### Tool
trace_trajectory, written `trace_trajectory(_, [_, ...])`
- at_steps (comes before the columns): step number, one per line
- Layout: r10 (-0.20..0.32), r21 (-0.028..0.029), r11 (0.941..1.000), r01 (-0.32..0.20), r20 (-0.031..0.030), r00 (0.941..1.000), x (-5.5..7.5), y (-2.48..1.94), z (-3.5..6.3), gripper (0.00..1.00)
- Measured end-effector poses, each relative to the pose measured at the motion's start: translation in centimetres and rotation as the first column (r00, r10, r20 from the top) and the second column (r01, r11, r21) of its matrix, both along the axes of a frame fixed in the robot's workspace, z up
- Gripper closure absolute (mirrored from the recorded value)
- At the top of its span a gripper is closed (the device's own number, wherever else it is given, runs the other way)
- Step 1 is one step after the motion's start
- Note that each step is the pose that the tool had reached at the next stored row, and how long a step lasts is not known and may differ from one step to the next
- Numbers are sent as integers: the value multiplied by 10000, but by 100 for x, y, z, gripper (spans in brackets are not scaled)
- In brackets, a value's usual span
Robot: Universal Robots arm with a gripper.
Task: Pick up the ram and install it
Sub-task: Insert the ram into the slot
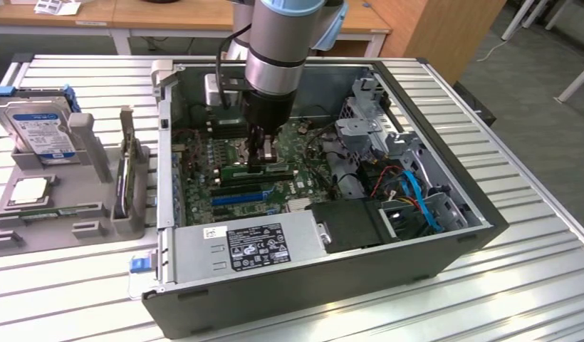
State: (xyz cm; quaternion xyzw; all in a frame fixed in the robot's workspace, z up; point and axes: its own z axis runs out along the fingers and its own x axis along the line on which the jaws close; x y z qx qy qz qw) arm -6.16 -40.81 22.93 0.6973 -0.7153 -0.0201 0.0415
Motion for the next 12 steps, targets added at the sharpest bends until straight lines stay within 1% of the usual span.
trace_trajectory(12, [76,0,10000,-76,0,10000,0,0,-1,88])
